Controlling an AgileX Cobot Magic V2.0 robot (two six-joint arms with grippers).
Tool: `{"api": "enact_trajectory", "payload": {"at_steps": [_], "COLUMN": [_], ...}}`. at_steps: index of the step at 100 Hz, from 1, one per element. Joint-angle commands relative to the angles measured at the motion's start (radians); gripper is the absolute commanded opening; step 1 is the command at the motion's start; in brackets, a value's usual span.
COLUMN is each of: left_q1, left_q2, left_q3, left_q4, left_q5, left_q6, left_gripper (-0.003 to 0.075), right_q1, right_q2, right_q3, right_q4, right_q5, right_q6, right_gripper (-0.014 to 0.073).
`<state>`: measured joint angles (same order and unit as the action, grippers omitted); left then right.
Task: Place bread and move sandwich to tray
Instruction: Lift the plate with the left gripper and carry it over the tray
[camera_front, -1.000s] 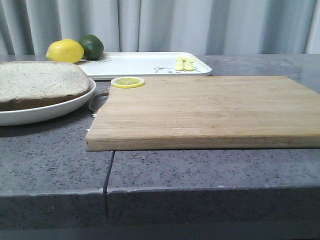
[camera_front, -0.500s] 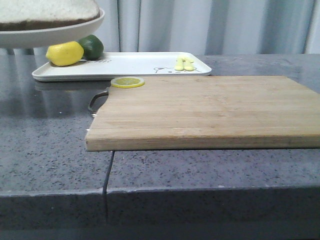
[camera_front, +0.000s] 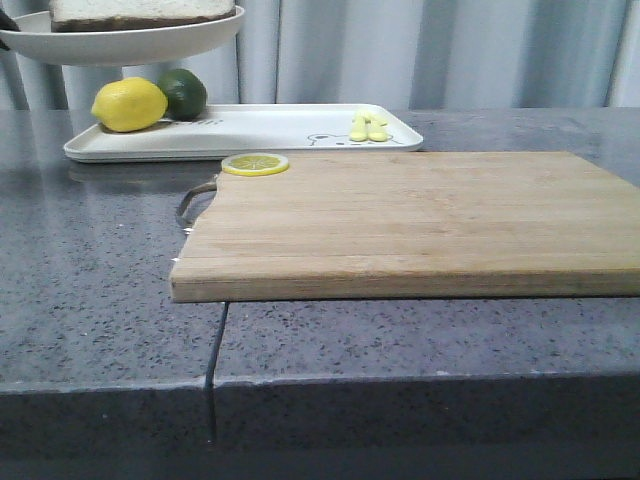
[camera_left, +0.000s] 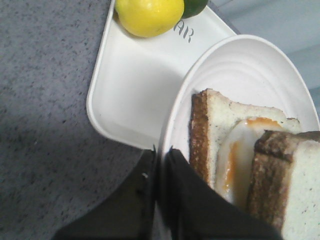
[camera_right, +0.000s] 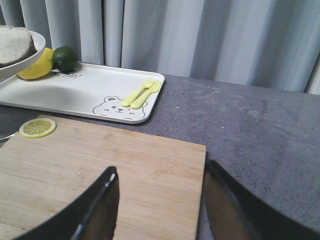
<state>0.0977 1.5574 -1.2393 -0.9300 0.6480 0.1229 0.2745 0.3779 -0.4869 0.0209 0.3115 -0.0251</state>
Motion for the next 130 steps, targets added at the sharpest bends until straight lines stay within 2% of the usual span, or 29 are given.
{"api": "enact_trajectory", "payload": {"at_steps": [1, 30, 70, 94, 130], "left_q1": [-0.029, -0.091, -0.098, -0.098, -0.098], "left_q2": [0.023, 0.242, 0.493, 0.571, 0.603], "left_q3": [-0.108, -0.362, -0.692, -0.769, -0.77], "left_q4": [-0.077, -0.075, -0.069, -0.067, -0.014], "left_q5": [-0.02, 0.049, 0.167, 0.167, 0.161], "left_q6": [0.002, 0.004, -0.009, -0.018, -0.037], "left_gripper": [-0.0019, -0.0019, -0.002, -0.002, -0.002], "right_q1": [-0.005, -0.005, -0.005, -0.005, -0.005], "right_q2": [0.005, 0.005, 0.005, 0.005, 0.005], "right_q3": [-0.024, -0.024, -0.024, -0.024, -0.024], "right_q4": [-0.007, -0.007, -0.007, -0.007, -0.007], "right_q5": [-0.086, -0.086, -0.079, -0.079, -0.079], "right_q6": [-0.003, -0.003, -0.003, -0.003, -0.003], "right_gripper": [0.0396, 0.0396, 0.0397, 0.0397, 0.0397]}}
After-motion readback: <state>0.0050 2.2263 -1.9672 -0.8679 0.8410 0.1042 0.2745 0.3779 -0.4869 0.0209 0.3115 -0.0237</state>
